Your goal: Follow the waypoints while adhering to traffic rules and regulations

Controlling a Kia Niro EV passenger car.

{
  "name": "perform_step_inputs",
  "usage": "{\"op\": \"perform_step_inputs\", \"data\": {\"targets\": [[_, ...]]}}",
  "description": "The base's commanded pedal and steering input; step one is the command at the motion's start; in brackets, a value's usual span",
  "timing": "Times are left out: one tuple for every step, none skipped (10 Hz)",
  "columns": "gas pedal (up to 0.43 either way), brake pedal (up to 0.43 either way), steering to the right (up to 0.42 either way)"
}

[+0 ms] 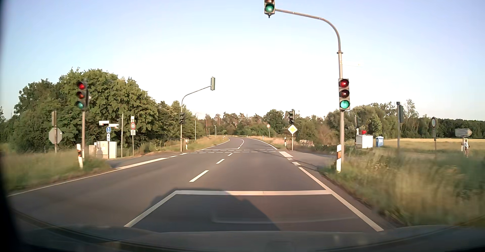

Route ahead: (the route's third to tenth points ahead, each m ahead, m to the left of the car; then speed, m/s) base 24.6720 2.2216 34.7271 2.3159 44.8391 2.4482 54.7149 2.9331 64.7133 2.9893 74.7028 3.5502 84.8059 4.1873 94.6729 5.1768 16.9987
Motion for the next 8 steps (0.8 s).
{"op": "perform_step_inputs", "data": {"targets": [[0.110, 0.012, 0.000], [0.110, 0.012, 0.000], [0.110, 0.012, 0.000], [0.118, 0.012, 0.000], [0.130, 0.012, 0.000], [0.130, 0.012, 0.000], [0.138, 0.018, 0.000], [0.138, 0.012, 0.000]]}}
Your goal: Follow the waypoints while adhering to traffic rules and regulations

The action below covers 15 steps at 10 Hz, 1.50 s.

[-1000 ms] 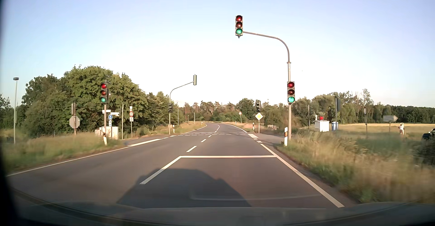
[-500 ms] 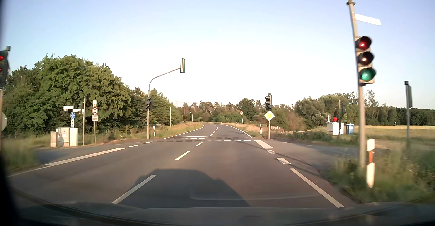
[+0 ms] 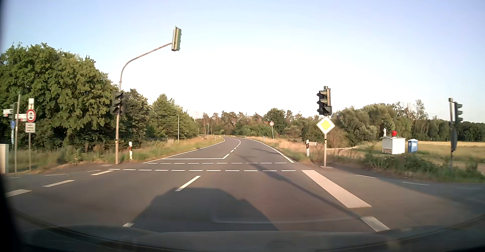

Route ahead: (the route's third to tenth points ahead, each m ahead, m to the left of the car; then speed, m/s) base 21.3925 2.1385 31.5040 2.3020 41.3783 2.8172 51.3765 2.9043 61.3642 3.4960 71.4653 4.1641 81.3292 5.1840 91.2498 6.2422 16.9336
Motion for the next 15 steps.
{"op": "perform_step_inputs", "data": {"targets": [[0.138, 0.012, -0.001], [0.138, 0.012, -0.001], [0.138, 0.012, -0.001], [0.138, 0.012, -0.002], [0.138, 0.012, -0.002], [0.150, 0.012, -0.003], [0.150, 0.012, -0.003], [0.150, 0.012, -0.004], [0.150, 0.012, -0.004], [0.150, 0.012, -0.004], [0.150, 0.012, -0.003], [0.150, 0.012, -0.004], [0.150, 0.012, -0.006], [0.150, 0.012, -0.006], [0.150, 0.012, -0.006]]}}
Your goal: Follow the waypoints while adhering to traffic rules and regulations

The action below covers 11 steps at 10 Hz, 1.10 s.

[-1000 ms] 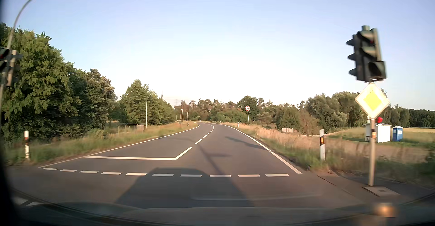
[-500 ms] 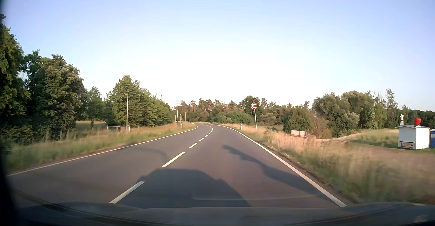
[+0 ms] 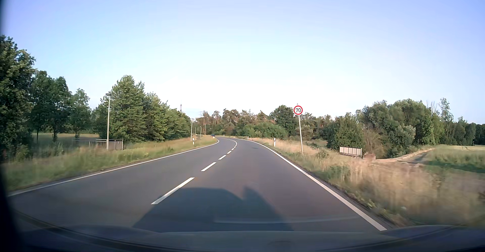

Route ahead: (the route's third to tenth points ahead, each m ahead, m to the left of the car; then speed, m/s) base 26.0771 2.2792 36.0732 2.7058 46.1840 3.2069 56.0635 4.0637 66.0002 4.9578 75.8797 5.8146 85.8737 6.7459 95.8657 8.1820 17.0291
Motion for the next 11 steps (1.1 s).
{"op": "perform_step_inputs", "data": {"targets": [[0.150, 0.012, -0.006], [0.150, 0.012, -0.006], [0.150, 0.012, -0.006], [0.150, 0.012, -0.006], [0.150, 0.012, -0.006], [0.150, 0.012, -0.006], [0.150, 0.012, -0.006], [0.150, 0.012, -0.005], [0.150, 0.012, -0.005], [0.150, 0.012, -0.005], [0.150, 0.012, -0.005]]}}
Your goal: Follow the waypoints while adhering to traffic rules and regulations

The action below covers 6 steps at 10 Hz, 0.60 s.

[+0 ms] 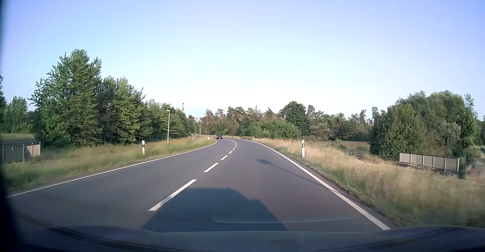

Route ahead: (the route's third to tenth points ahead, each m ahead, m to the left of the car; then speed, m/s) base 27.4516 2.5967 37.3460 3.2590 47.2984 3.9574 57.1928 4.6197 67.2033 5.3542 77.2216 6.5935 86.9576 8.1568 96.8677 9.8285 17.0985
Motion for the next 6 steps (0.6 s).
{"op": "perform_step_inputs", "data": {"targets": [[0.150, 0.012, -0.004], [0.150, 0.012, -0.003], [0.150, 0.012, -0.002], [0.150, 0.012, -0.002], [0.150, 0.018, -0.002], [0.150, 0.012, -0.002]]}}
